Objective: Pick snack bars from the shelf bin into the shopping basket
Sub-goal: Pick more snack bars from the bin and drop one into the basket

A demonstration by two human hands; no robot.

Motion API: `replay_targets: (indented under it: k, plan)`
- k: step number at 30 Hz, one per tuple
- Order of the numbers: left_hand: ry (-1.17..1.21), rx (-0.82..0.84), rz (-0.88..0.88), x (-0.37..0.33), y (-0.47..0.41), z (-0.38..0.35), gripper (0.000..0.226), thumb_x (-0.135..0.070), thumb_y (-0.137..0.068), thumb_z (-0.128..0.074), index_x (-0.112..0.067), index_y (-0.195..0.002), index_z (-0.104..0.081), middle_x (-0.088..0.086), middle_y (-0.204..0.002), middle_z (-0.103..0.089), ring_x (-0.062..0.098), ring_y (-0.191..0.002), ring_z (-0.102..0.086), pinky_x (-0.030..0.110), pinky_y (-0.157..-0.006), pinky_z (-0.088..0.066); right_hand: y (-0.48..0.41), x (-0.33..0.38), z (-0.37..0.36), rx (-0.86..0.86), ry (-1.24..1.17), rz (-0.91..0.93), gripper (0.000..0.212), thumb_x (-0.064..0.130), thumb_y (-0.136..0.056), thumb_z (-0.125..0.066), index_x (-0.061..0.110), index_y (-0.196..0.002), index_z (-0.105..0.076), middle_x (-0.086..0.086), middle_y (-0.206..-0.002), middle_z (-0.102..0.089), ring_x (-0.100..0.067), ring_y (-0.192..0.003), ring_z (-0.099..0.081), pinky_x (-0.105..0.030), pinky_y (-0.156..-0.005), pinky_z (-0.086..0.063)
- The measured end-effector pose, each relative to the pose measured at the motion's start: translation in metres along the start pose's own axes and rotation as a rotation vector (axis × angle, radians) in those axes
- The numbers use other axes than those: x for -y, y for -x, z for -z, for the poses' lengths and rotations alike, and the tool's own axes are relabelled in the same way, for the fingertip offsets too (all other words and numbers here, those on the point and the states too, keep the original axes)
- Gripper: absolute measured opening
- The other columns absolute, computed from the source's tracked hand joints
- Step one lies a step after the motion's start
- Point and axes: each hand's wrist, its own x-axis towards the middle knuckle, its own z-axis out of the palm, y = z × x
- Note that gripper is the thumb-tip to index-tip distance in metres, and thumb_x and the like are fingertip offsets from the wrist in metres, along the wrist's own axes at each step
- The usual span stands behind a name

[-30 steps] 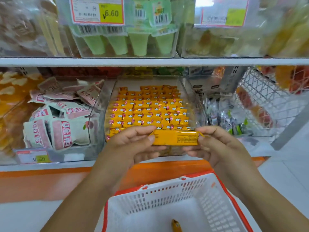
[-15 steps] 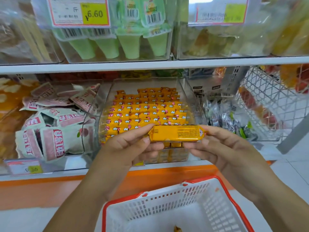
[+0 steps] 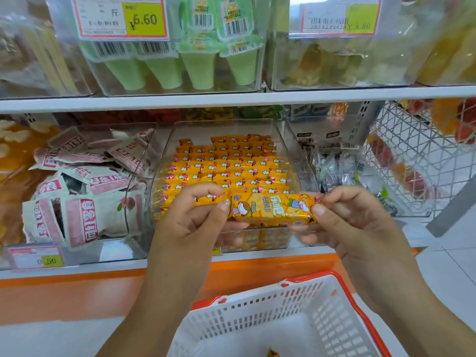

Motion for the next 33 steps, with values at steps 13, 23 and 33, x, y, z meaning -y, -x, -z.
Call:
replay_targets:
  k: [13,23,33]
  plan:
    - [0.050,0.032,0.032,0.003,-0.007,0.006,0.027,-0.022,-0.068,-0.065,-0.016,-0.094,-0.072,0.010,-0.079,-0.076,0.025,-0.073,-0.075,0.022,-0.061,-0.058,-0.001,-0.002,0.004,0.105,0.077,-0.059,0.060,0.060,-0.049,-0.088,0.028,-0.098,-0.074,-0.015,-0.097,-0.075,-0.031,-0.088,-0.074,-0.033,-0.081,-0.058]
    - [0.084,0.082,0.079,-0.002,-0.007,0.016,0.024,-0.014,-0.072,-0.063,-0.014,-0.093,-0.074,0.018,-0.079,-0.075,0.028,-0.078,-0.075,0.023,-0.065,-0.060,-0.002,-0.005,0.002,0.081,0.041,-0.072,0.046,0.048,-0.060,-0.081,0.021,-0.097,-0.076,-0.015,-0.098,-0.075,-0.034,-0.087,-0.074,-0.028,-0.074,-0.059]
    - [0.058,0.170,0.131,0.000,-0.009,0.025,0.038,-0.010,-0.069,-0.065,-0.019,-0.106,-0.072,0.010,-0.083,-0.076,0.028,-0.090,-0.075,0.028,-0.080,-0.060,-0.004,-0.003,0.003,0.097,-0.026,-0.182,0.049,0.026,-0.063,-0.069,0.005,-0.108,-0.069,-0.019,-0.098,-0.074,-0.033,-0.091,-0.073,-0.025,-0.073,-0.058]
